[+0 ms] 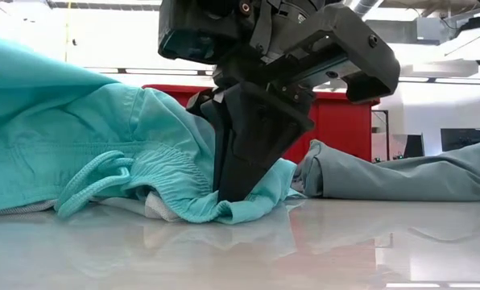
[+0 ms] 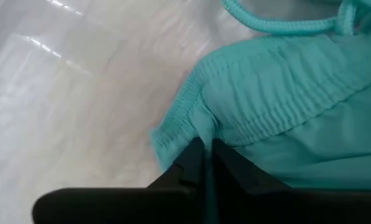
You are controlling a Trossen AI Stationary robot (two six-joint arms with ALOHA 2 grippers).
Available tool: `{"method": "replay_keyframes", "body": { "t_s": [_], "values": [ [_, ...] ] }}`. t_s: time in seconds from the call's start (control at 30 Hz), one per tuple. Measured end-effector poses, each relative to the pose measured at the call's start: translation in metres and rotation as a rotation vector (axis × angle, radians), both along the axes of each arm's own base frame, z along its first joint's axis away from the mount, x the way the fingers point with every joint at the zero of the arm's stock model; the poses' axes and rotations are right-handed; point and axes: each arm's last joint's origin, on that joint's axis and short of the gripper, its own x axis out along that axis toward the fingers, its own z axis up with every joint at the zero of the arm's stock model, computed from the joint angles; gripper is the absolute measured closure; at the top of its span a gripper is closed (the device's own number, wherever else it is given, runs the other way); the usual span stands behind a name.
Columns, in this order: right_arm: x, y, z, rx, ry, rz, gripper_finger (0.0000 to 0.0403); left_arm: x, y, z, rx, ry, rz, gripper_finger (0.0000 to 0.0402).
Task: Fold Laundry from Bin
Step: Fold the light blue shorts
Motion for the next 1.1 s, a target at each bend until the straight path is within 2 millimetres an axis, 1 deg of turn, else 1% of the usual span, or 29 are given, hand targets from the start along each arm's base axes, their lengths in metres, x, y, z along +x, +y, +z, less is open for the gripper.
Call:
{"method": "replay_keyframes", "body": {
  "t_s": [0.07, 0.17, 0.23, 0.33, 0.47, 0.53, 0.6, 0.67, 0.7, 0.77, 0.83, 0.9, 0.97, 1.03, 1.1],
  "values": [
    [0.001, -0.001, 0.000, 0.002, 0.000, 0.008, 0.0355, -0.002, 0.000, -0.004, 0.001, 0.003, -0.011, 0.0233],
    [0.002, -0.005, 0.000, 0.035, 0.008, 0.015, 0.0355, -0.006, 0.005, -0.020, 0.046, 0.063, -0.032, 0.0233],
    [0.003, -0.007, 0.000, 0.044, 0.006, 0.014, 0.0355, -0.007, 0.009, -0.029, 0.080, 0.038, -0.024, 0.0233],
    [0.004, -0.010, 0.000, 0.047, 0.004, 0.009, 0.0355, -0.001, 0.014, -0.036, 0.109, -0.022, 0.007, 0.0233],
    [0.006, -0.012, 0.000, 0.069, 0.008, 0.010, 0.0355, 0.004, 0.022, -0.043, 0.092, 0.009, 0.035, 0.0239],
    [0.006, -0.012, 0.000, 0.070, 0.007, 0.009, 0.0356, 0.003, 0.025, -0.046, 0.100, 0.007, 0.070, 0.0264],
    [0.006, -0.013, 0.000, 0.089, 0.014, 0.002, 0.0356, 0.004, 0.025, -0.046, 0.093, -0.020, 0.146, 0.0311],
    [0.005, -0.013, 0.004, 0.118, 0.023, -0.020, 0.0356, 0.007, 0.026, -0.044, 0.079, -0.051, 0.249, 0.0372],
    [0.005, -0.014, 0.005, 0.132, 0.028, -0.032, 0.0357, 0.008, 0.028, -0.042, 0.070, -0.086, 0.315, 0.0385],
    [0.003, -0.018, 0.013, 0.167, 0.042, -0.049, 0.0361, 0.008, 0.033, -0.032, 0.067, -0.184, 0.449, 0.0393],
    [-0.001, -0.024, 0.026, 0.212, 0.057, -0.060, 0.0366, 0.005, 0.042, -0.016, 0.069, -0.284, 0.566, 0.0398],
    [-0.005, -0.033, 0.050, 0.292, 0.044, -0.059, 0.0371, 0.000, 0.054, 0.006, 0.043, -0.384, 0.678, 0.0399],
    [-0.014, -0.046, 0.079, 0.397, 0.060, -0.070, 0.0374, -0.006, 0.069, 0.033, -0.047, -0.479, 0.818, 0.0400],
    [-0.027, -0.058, 0.109, 0.519, 0.088, -0.093, 0.0374, -0.013, 0.085, 0.064, -0.202, -0.575, 0.956, 0.0400],
    [-0.044, -0.065, 0.139, 0.633, 0.116, -0.108, 0.0374, -0.021, 0.099, 0.094, -0.390, -0.646, 1.051, 0.0401]
  ]
}}
